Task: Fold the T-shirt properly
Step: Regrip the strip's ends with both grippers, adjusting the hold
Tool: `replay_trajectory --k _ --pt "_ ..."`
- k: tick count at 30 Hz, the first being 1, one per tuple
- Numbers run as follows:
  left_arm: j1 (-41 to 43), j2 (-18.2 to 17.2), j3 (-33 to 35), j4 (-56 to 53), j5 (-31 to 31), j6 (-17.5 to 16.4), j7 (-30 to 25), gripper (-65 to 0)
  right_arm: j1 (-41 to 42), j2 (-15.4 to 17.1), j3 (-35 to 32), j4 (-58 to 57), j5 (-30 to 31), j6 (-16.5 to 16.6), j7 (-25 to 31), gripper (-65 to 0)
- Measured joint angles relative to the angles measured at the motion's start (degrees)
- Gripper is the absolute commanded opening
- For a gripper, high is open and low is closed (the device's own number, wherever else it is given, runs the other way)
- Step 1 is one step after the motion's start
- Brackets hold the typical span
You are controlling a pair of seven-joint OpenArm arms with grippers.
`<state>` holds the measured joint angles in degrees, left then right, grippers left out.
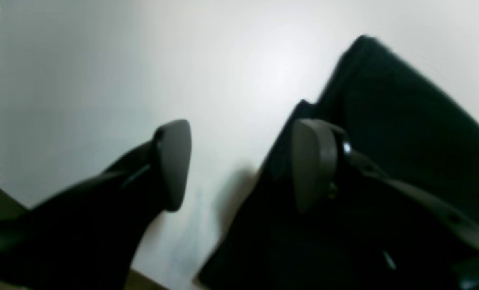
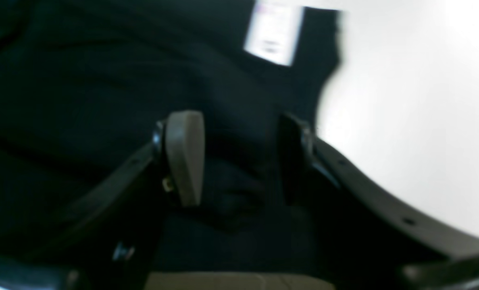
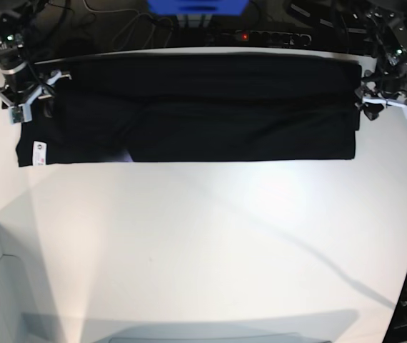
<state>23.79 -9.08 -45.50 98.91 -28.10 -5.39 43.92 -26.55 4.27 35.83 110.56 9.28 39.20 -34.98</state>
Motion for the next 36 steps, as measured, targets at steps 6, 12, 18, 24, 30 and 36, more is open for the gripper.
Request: replay_trajectory --k 6,12,18,24,30,36 --pt "-2.6 0.3 1.7 -2.7 0.0 0.0 -0.2 -26.5 2.2 0.0 -3.1 -4.5 -0.2 0.0 -0.4 -34.8" --pt "-1.7 0.3 5.6 -3.3 -0.3 0.0 0.2 -26.9 2.7 0.4 -3.3 -8.6 -0.3 0.0 0.1 -34.8" --pt "-0.8 0.3 5.6 -3.4 -0.3 0.0 0.0 -27.1 2.7 0.5 -3.3 -8.6 -0.3 0.0 0.3 -34.8" --pt "1.4 0.3 5.6 -2.6 -0.2 0.0 0.0 -27.1 2.7 0.5 -3.3 -8.6 -0.3 0.0 0.2 -34.8" --pt "2.6 0.0 5.2 3.2 -5.6 -0.2 -0.1 -27.0 2.7 0.5 -3.3 -8.6 -0.3 0.0 0.2 -34.8" --pt "2.5 -0.2 4.8 1.3 -6.5 -0.3 -0.3 -26.7 2.7 0.5 -3.3 -8.6 -0.2 0.0 0.1 -34.8"
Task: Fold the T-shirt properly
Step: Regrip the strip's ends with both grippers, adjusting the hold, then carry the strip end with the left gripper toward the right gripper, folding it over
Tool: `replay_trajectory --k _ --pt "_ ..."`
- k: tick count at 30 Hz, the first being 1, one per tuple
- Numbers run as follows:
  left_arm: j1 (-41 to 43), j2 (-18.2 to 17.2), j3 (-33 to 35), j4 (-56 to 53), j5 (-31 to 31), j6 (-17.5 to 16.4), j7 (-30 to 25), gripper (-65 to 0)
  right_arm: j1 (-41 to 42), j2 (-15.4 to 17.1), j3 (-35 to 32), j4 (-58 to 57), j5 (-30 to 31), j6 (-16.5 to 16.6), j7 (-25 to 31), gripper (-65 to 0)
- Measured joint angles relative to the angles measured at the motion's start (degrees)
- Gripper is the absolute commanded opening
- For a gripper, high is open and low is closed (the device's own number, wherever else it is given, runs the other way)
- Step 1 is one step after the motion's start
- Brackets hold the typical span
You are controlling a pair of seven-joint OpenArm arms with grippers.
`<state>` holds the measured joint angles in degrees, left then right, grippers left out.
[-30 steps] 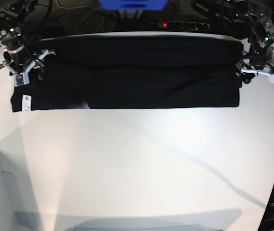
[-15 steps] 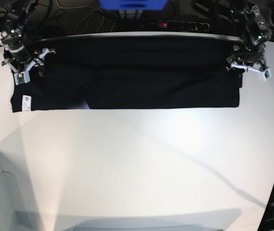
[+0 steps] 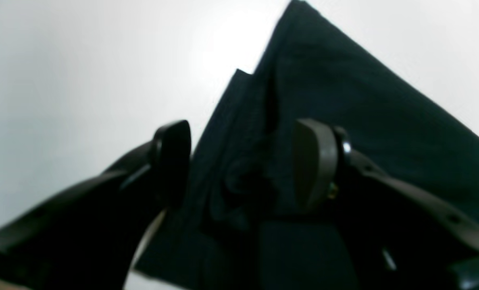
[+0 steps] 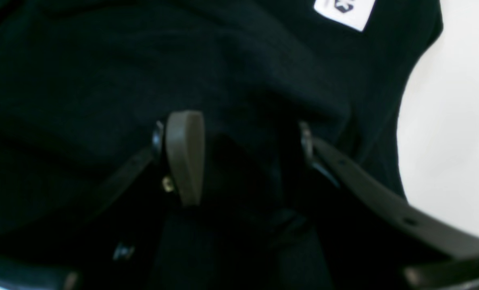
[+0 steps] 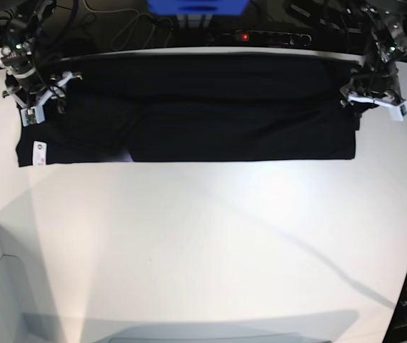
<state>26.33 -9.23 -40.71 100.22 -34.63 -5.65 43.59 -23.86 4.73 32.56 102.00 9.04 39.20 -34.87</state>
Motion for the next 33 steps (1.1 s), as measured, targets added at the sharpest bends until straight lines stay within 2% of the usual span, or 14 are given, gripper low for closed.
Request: replay_trajectory --k 4,7,13,15,21,29,33 --pt "-1.3 0.1 1.6 -4.8 0.2 0.0 -0.3 -26.7 0.0 0.0 0.0 0.0 0.0 0.0 0.0 -34.8" --pt "-1.7 -2.2 2.6 -7.0 -0.1 -0.2 -1.0 -26.8 -0.2 0.0 0.0 0.0 -0.1 0.0 -0.1 -34.8" --pt "-1.6 -3.3 3.8 -7.6 0.0 -0.2 -2.1 -28.2 -0.2 0.0 0.0 0.0 0.0 0.0 -0.1 -34.8" --pt "-1.5 -3.3 3.8 -7.7 0.0 -0.2 -2.0 -34.6 -0.1 0.0 0.0 0.0 0.0 0.0 0.0 -34.8" --pt "-1.4 -3.3 4.3 -8.0 -0.6 -0.2 -1.4 -63.5 -0.1 -0.1 0.0 0.0 0.0 0.0 -0.1 -34.8" --pt "-1.4 -3.3 5.4 -7.5 -0.3 -0.1 -1.7 -65.0 -0.1 -0.1 0.0 0.0 0.0 0.0 -0.1 -34.8" --pt "-0.6 -2.6 5.6 -2.4 0.3 0.3 0.9 -65.0 -0.1 -0.1 0.0 0.0 0.0 0.0 0.0 -34.8"
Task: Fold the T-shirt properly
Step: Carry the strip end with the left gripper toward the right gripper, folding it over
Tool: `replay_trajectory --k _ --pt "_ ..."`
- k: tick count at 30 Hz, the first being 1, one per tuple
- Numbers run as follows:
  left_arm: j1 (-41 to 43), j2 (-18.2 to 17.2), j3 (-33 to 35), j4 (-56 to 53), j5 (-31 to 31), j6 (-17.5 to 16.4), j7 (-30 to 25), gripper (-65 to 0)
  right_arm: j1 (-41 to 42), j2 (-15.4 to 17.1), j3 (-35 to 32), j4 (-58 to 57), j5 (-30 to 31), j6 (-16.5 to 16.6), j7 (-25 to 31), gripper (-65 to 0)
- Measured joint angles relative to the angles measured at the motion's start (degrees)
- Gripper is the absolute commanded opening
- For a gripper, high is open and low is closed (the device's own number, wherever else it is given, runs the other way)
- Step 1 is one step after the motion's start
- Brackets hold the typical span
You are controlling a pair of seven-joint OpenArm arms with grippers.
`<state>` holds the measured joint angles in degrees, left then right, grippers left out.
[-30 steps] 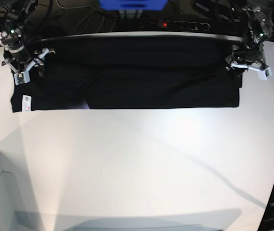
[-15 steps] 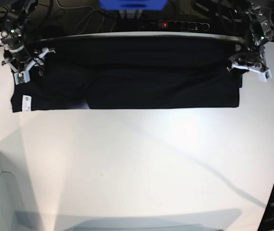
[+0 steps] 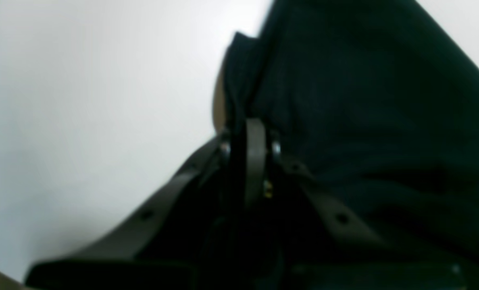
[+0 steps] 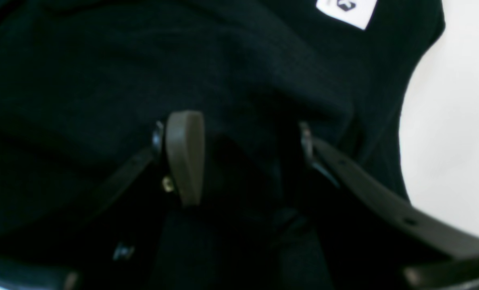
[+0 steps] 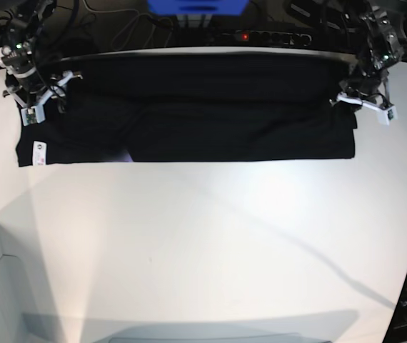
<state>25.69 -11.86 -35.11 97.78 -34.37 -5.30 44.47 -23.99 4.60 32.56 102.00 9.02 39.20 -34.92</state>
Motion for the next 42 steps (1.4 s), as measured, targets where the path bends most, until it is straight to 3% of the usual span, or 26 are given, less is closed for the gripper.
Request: replay_trajectory --k 3,9,19,37,42 --pt "1.0 0.2 1.0 7.1 -0.7 -0.1 -0.3 -65.0 0.0 0.0 0.0 0.0 0.0 0.0 0.0 -34.8" --pt "2.8 0.1 11.5 17.0 -0.7 -0.3 -1.1 -65.0 0.2 0.0 0.0 0.0 0.0 0.0 0.0 -34.8" --pt "-0.7 -0.6 35.0 16.0 0.1 0.2 -0.8 -65.0 0.2 -0.2 0.0 0.0 0.0 0.0 0.0 -34.8" --pt "-18.9 -0.7 63.1 6.0 0.4 0.6 -0.9 -65.0 0.3 -0.2 0.0 0.0 0.0 0.0 -0.1 -34.8" --pt "-22.9 0.9 68.6 2.3 1.5 0.6 -0.9 -65.0 0.3 -0.2 0.0 0.0 0.0 0.0 0.0 -34.8"
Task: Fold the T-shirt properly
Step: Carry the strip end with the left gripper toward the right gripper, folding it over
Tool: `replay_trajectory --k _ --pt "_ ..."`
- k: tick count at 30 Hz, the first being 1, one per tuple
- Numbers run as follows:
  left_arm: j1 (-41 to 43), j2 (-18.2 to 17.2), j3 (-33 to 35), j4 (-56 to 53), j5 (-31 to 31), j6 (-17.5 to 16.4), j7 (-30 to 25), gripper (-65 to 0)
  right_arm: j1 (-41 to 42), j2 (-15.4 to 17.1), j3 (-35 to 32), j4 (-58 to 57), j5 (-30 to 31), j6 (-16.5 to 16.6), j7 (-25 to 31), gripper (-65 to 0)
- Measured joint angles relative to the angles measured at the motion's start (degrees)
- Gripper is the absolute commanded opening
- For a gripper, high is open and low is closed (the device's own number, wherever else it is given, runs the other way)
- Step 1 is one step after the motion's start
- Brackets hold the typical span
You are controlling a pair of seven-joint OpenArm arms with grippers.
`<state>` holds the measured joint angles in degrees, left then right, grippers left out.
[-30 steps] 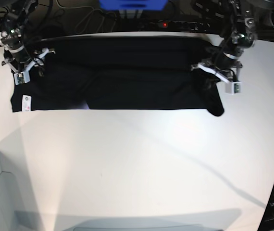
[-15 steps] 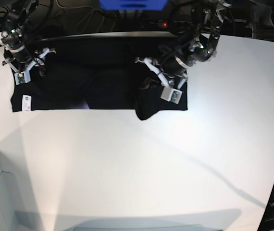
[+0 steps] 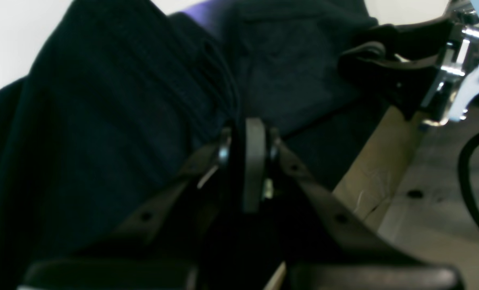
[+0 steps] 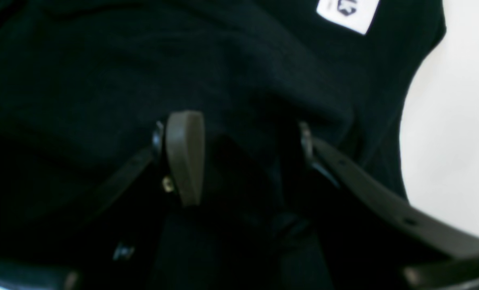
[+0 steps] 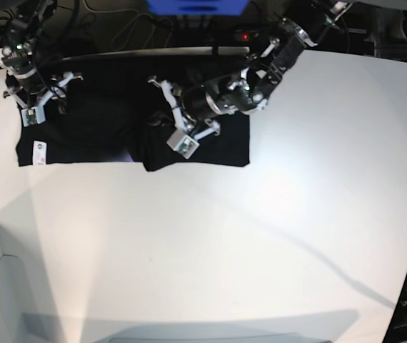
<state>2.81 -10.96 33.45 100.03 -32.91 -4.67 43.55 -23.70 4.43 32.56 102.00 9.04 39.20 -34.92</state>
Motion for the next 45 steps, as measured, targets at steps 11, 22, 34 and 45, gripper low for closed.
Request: replay_trajectory --k 11,22,34,45 --pt "-0.5 6.1 1.4 -1.4 12.0 0.0 0.0 -65.0 0.0 0.0 0.0 0.0 0.0 0.0 0.0 -34.8" --pt "-0.6 8.3 2.9 -5.2 14.3 0.0 0.6 -52.2 -0.1 0.0 0.0 0.0 0.0 0.0 -0.1 -34.8" --pt "-0.4 1.8 2.8 6.0 12.8 5.9 -0.2 -37.8 -0.1 0.0 0.0 0.0 0.0 0.0 0.0 -34.8" --pt "0.6 -0.3 9.7 0.2 13.3 6.8 -0.1 -37.8 0.0 0.0 0.0 0.2 0.0 0.0 0.0 -34.8"
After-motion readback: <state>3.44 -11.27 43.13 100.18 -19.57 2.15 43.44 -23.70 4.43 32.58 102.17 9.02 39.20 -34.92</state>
